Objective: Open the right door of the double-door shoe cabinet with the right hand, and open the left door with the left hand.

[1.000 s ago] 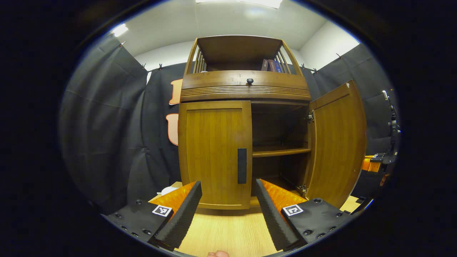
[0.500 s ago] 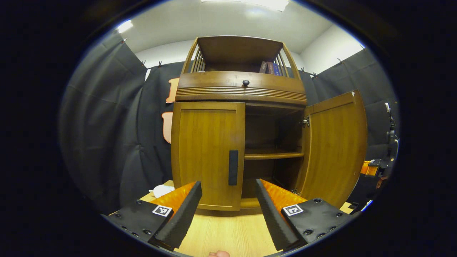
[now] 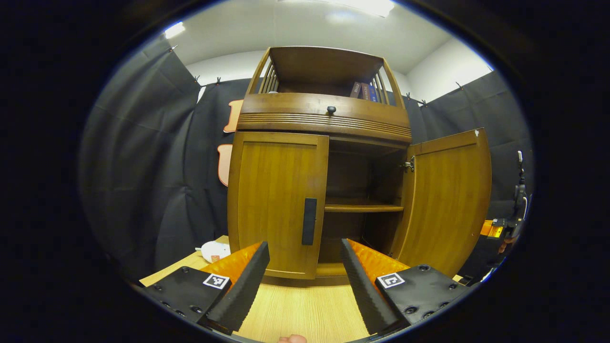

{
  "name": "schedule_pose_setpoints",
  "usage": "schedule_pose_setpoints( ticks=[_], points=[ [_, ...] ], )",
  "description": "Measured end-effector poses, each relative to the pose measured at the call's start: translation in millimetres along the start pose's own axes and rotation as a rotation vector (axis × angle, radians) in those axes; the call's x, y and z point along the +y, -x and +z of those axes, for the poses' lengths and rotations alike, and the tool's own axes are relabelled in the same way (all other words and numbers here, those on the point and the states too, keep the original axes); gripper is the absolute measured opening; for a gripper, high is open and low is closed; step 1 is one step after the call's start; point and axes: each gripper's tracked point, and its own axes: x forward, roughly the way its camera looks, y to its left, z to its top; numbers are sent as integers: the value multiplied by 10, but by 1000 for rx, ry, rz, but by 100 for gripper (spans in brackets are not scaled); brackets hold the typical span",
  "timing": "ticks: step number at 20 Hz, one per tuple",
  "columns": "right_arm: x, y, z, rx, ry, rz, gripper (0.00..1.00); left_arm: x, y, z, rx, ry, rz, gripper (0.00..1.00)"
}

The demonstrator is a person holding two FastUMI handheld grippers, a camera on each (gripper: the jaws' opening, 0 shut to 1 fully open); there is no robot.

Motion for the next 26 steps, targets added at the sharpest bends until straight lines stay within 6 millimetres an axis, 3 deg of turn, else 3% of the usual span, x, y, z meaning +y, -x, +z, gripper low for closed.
schedule_pose_setpoints(
  ticks=[1,2,5,9,10,11,13,14,16,18,21,22,23,26],
  points=[
    [-5,65,-61,8,-4,-10,8,6,8,-4,0,3,4,97],
    [-3,125,-80,13,-13,-21,2,15,3,-12,2,2,5,94],
    [-92,334,-197,46,-22,-72,2,67,-13,-44,14,-8,10,96],
    [-340,660,-93,39,-24,-200,2,126,-48,-80,24,-23,17,94],
    [-378,703,-32,26,-14,-237,7,159,-54,-79,23,-38,24,94],
    [-388,747,32,7,-1,-264,1,196,-47,-98,22,-53,29,94],
    [-341,763,156,-24,5,-280,4,224,-72,-128,23,-60,25,94],
    [-325,727,182,-28,2,-282,8,233,-88,-141,24,-60,25,94],
    [-276,651,190,-23,2,-278,31,227,-117,-181,29,-46,22,94],
    [-274,597,181,-15,23,-285,62,225,-156,-204,32,-43,24,94],
    [-270,556,206,-24,41,-305,84,256,-221,-277,44,-31,26,97],
    [-252,542,214,-27,41,-303,85,249,-263,-287,45,-25,22,94],
    [-228,527,220,-27,43,-294,94,242,-311,-267,38,-26,16,94],
    [-252,523,268,-36,59,-295,92,190,-516,-223,26,-27,-9,94]
  ],
)
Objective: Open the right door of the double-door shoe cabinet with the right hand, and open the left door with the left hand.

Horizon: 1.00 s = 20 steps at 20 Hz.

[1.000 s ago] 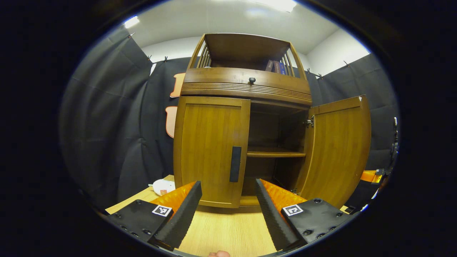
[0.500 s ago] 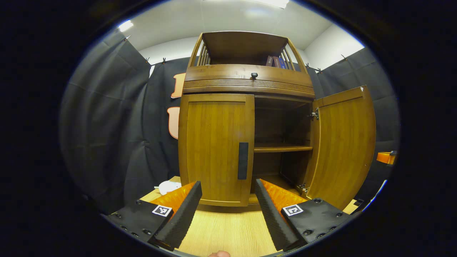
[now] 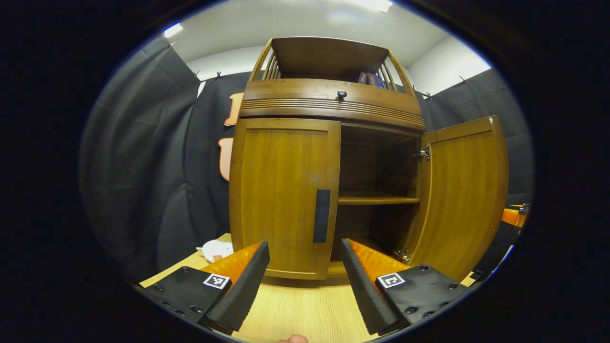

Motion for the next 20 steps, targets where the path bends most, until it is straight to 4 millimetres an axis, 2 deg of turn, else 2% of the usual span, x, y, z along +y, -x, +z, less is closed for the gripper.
schedule_pose_setpoints(
  ticks=[2,4,6,10,16,18,20],
  points=[
    [-1,28,25,-2,-1,0,92,-9,-233,101,-15,-22,-19,94],
    [-39,51,45,-6,-6,-6,92,-111,-487,175,-24,-32,-54,94],
    [-68,81,70,-17,-9,-16,92,-289,-732,130,-5,-14,-109,94],
    [-157,128,29,-7,-7,-43,92,-420,-1239,161,-14,-41,-126,94],
    [-232,277,97,-17,21,-78,92,-375,-1794,-5,-7,-61,-77,94],
    [-288,302,126,-24,9,-102,92,-329,-1904,-77,0,-57,-61,97],
    [-343,316,140,-35,-3,-123,92,-287,-1978,-127,6,-46,-50,94]
  ],
)
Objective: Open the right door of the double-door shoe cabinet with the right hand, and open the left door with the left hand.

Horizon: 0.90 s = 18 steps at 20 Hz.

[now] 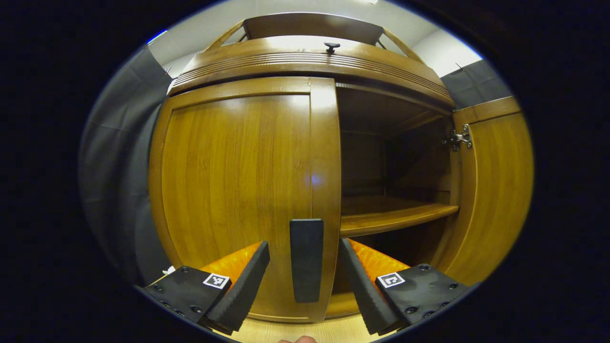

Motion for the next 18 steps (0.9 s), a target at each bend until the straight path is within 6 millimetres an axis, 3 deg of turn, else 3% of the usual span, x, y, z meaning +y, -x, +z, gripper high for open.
schedule_pose_setpoints(
  ticks=[6,13,16,18],
  points=[
    [-79,27,-115,28,36,-34,92,44,-99,-56,4,16,-15,94],
    [26,6,-200,43,43,-22,92,15,-103,-58,3,31,-35,77],
    [101,20,-152,37,22,-17,92,-8,-119,-78,2,43,-46,74],
    [141,13,-115,29,17,-14,92,-87,-108,-82,9,45,-68,64]
  ],
)
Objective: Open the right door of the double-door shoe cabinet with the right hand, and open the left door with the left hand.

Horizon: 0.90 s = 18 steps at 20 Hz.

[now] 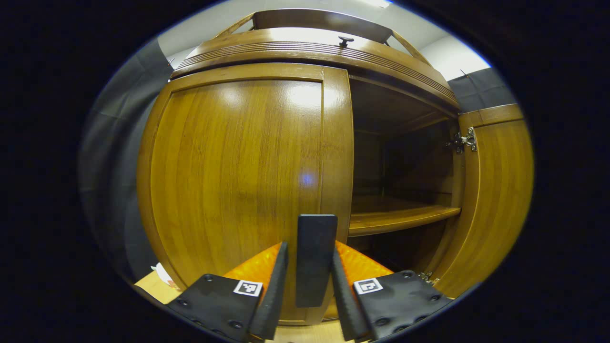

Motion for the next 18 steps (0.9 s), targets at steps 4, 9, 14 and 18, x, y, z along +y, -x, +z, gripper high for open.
schedule_pose_setpoints(
  ticks=[4,9,14,18],
  points=[
    [30,47,-29,10,6,5,92,4,-7,-7,3,-15,11,44],
    [8,129,-20,13,2,-5,92,17,23,-14,24,-13,16,33],
    [33,184,-2,10,10,-8,92,7,182,-10,39,-37,23,27],
    [80,196,-28,16,5,-1,92,53,424,15,43,-76,73,27]
  ],
)
